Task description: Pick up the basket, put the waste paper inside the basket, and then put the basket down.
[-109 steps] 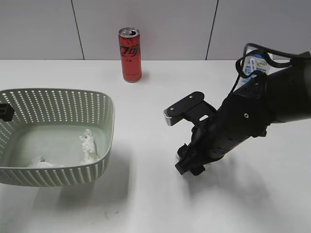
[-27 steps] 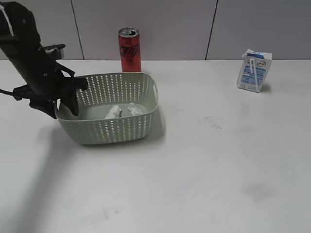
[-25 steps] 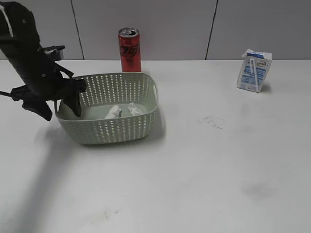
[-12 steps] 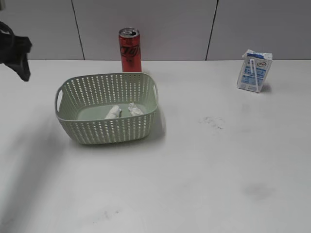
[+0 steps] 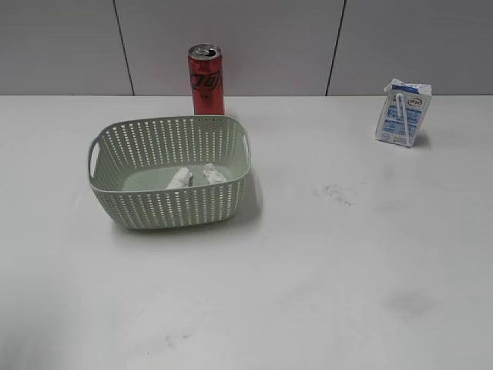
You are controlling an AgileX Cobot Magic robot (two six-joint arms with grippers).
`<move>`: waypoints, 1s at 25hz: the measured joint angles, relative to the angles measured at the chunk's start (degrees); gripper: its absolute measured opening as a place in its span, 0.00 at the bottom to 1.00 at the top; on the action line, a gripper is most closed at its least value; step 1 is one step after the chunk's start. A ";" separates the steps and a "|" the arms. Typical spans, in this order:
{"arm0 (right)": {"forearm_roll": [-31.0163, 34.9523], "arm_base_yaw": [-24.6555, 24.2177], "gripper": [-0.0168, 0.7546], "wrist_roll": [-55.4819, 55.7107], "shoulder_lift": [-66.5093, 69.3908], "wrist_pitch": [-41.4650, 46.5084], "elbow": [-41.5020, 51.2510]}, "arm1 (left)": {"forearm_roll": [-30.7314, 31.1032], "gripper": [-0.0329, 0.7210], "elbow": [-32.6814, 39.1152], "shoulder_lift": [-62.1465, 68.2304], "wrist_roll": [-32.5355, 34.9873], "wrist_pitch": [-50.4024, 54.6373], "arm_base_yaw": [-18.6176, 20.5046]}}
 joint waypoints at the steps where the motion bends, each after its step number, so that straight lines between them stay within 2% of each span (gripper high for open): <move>1: 0.00 0.00 0.74 0.00 0.00 -0.07 0.00 | 0.16 0.81 3.44 -3.43 0.00 -1.08 0.00; 6: 0.00 0.00 0.74 0.09 0.00 -0.07 0.00 | 1.32 0.81 17.60 -20.82 0.00 -3.28 0.00; 9: 0.00 0.00 0.74 0.15 0.00 -0.07 0.00 | 1.34 0.81 23.09 -29.99 0.00 -3.33 0.00; 18: 0.00 0.00 0.74 0.15 0.00 -0.07 0.00 | 1.34 0.80 24.47 -51.06 0.00 -5.33 0.00; 25: -0.12 0.00 0.74 0.15 0.00 -0.14 0.00 | 1.52 0.78 24.73 -55.80 0.00 -5.88 0.00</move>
